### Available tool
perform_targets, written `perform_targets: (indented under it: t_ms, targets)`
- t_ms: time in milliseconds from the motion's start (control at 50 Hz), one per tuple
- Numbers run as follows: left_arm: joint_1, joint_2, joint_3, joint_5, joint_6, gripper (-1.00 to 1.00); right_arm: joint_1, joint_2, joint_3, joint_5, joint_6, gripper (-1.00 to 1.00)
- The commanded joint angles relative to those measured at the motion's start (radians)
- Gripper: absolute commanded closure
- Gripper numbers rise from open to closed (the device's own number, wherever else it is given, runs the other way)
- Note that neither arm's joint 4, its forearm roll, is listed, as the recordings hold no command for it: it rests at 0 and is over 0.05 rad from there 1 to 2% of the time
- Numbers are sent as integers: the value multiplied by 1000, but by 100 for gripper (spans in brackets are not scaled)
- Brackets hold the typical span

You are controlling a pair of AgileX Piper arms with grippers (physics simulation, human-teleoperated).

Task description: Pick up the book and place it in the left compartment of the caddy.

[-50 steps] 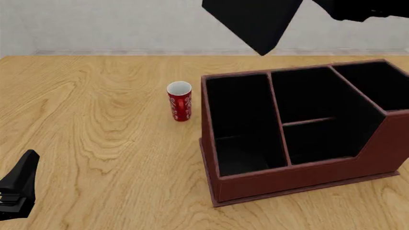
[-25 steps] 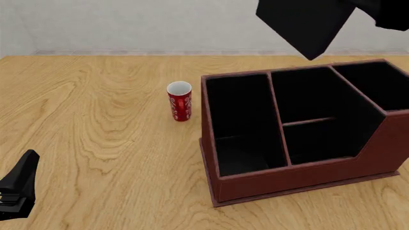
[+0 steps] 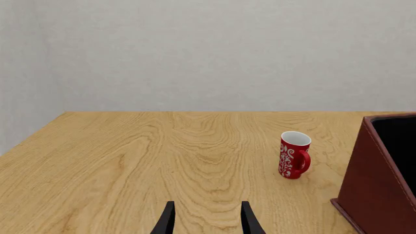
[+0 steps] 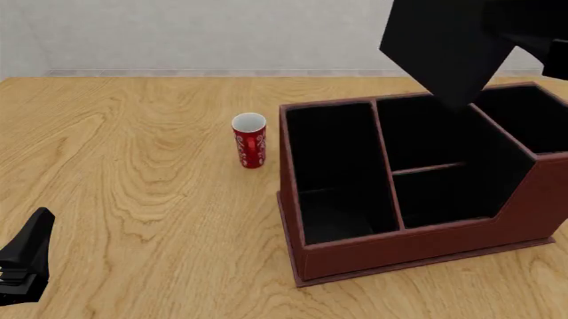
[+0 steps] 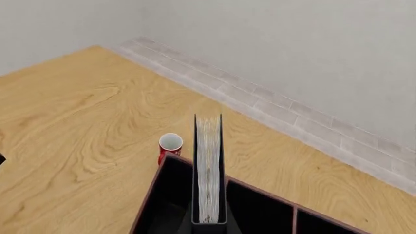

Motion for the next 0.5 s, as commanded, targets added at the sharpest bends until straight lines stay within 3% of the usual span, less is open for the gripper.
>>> perform_targets:
  t_ms: [20, 200, 500]
  targets:
    - [0, 0, 0, 0, 0, -100, -6, -28, 19, 22, 28, 100]
    - [0, 0, 0, 0, 0, -100, 27, -39, 70, 27, 11, 100]
    - [0, 0, 0, 0, 0, -100, 56, -37, 153, -5, 31, 100]
